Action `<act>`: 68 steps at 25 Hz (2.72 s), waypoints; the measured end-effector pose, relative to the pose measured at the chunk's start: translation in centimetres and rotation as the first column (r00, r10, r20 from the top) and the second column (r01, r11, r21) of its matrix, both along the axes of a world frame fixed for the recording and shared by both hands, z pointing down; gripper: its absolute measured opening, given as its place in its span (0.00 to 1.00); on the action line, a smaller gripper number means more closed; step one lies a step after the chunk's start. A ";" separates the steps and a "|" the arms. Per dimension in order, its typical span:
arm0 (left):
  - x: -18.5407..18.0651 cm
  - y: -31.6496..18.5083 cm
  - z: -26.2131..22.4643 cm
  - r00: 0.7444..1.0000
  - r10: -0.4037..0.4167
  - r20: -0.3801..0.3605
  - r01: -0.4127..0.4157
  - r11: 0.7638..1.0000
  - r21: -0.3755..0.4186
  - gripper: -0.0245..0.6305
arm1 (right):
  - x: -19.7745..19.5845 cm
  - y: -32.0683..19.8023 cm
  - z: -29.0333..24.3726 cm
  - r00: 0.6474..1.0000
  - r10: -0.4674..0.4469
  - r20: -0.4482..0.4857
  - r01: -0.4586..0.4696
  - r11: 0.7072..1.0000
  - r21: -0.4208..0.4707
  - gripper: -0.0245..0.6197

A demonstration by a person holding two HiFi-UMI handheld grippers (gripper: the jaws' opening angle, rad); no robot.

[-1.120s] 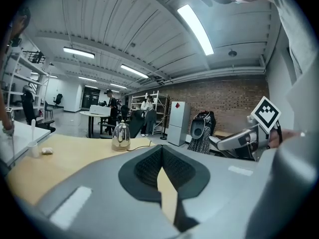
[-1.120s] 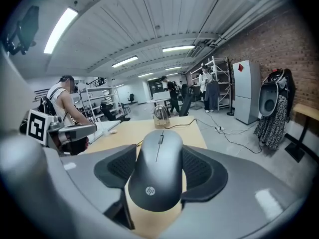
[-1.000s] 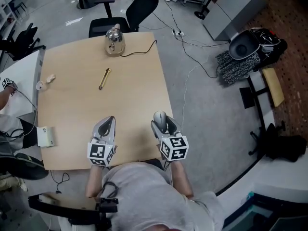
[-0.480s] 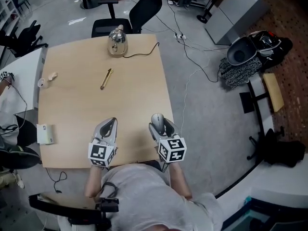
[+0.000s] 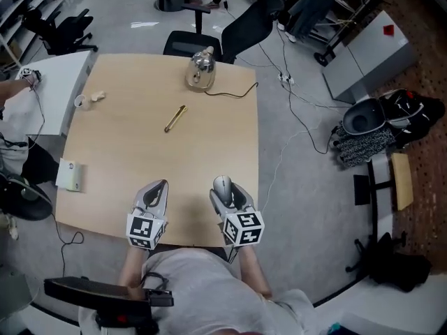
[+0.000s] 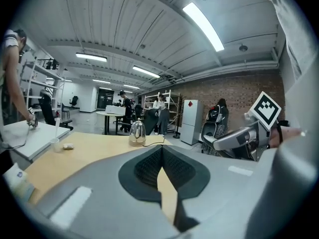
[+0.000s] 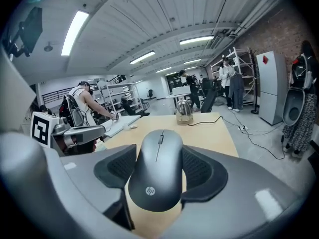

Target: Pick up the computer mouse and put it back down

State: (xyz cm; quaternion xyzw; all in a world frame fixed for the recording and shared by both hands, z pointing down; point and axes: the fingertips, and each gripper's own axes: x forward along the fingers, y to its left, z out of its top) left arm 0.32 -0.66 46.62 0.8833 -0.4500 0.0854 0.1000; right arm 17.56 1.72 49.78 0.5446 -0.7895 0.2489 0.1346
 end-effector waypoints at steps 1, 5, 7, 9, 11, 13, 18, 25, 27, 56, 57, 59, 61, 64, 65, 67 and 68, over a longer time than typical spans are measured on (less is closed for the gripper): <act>-0.6 0.1 -0.1 1.000 -0.022 0.002 0.022 1.000 0.001 0.07 | -0.6 -0.3 0.1 1.000 -0.025 0.001 0.025 1.000 -0.001 0.49; -3.7 0.6 0.0 0.991 -0.133 0.009 0.133 0.991 -0.008 0.07 | -3.5 -1.9 0.1 0.991 -0.134 0.011 0.134 0.991 0.003 0.49; -5.6 1.0 0.6 0.981 -0.192 0.017 0.192 0.981 -0.022 0.07 | -5.4 -2.5 0.0 0.981 -0.193 0.016 0.193 0.981 0.014 0.49; -7.3 1.6 1.1 0.969 -0.244 0.024 0.245 0.969 -0.038 0.07 | -7.3 -2.9 -0.2 0.968 -0.249 0.021 0.249 0.968 0.021 0.49; -8.7 2.0 1.4 0.957 -0.290 0.027 0.291 0.955 -0.048 0.07 | -9.0 -3.4 -0.3 0.955 -0.297 0.025 0.297 0.955 0.022 0.49; -10.1 2.5 1.6 0.942 -0.333 0.027 0.334 0.941 -0.056 0.07 | -10.7 -4.0 -0.2 0.940 -0.339 0.029 0.338 0.941 0.018 0.49; -13.2 4.6 2.6 0.902 -0.430 0.031 0.431 0.899 -0.080 0.07 | -14.6 -4.6 0.5 0.901 -0.433 0.032 0.433 0.902 0.010 0.49; -17.3 7.5 3.9 0.840 -0.542 0.029 0.542 0.833 -0.112 0.07 | -20.3 -5.0 1.4 0.839 -0.544 0.022 0.544 0.839 -0.002 0.49; -18.3 8.3 4.5 0.827 -0.562 0.029 0.560 0.819 -0.125 0.07 | -21.9 -5.0 1.4 0.822 -0.569 0.020 0.569 0.822 0.001 0.49; -24.6 7.0 10.8 0.786 -0.618 0.019 0.598 0.753 -0.273 0.07 | -33.6 -14.3 11.1 0.799 -0.602 0.001 0.598 0.793 -0.115 0.49; -24.7 6.9 11.1 0.787 -0.616 0.019 0.596 0.753 -0.280 0.07 | -33.9 -14.6 11.5 0.798 -0.603 -0.002 0.598 0.792 -0.120 0.49; -24.9 6.7 11.6 0.789 -0.614 0.018 0.591 0.751 -0.293 0.07 | -34.4 -15.0 12.4 0.797 -0.604 -0.009 0.598 0.791 -0.132 0.49; -25.0 6.6 11.8 0.790 -0.613 0.017 0.588 0.748 -0.307 0.07 | -34.7 -15.4 13.1 0.797 -0.603 -0.014 0.595 0.790 -0.145 0.49; -25.1 6.2 12.4 0.794 -0.608 0.017 0.580 0.747 -0.325 0.07 | -35.1 -16.2 14.3 0.804 -0.595 -0.014 0.585 0.794 -0.164 0.49; -25.3 6.0 12.8 0.796 -0.606 0.016 0.576 0.748 -0.330 0.07 | -35.3 -16.5 14.9 0.806 -0.591 -0.015 0.581 0.796 -0.171 0.49; -25.7 5.6 13.4 0.799 -0.602 0.013 0.570 0.749 -0.339 0.07 | -35.7 -17.1 16.0 0.811 -0.585 -0.019 0.572 0.799 -0.186 0.49; -25.8 5.4 13.6 0.800 -0.600 0.012 0.567 0.749 -0.343 0.07 | -35.9 -17.3 16.5 0.812 -0.584 -0.022 0.570 0.799 -0.192 0.49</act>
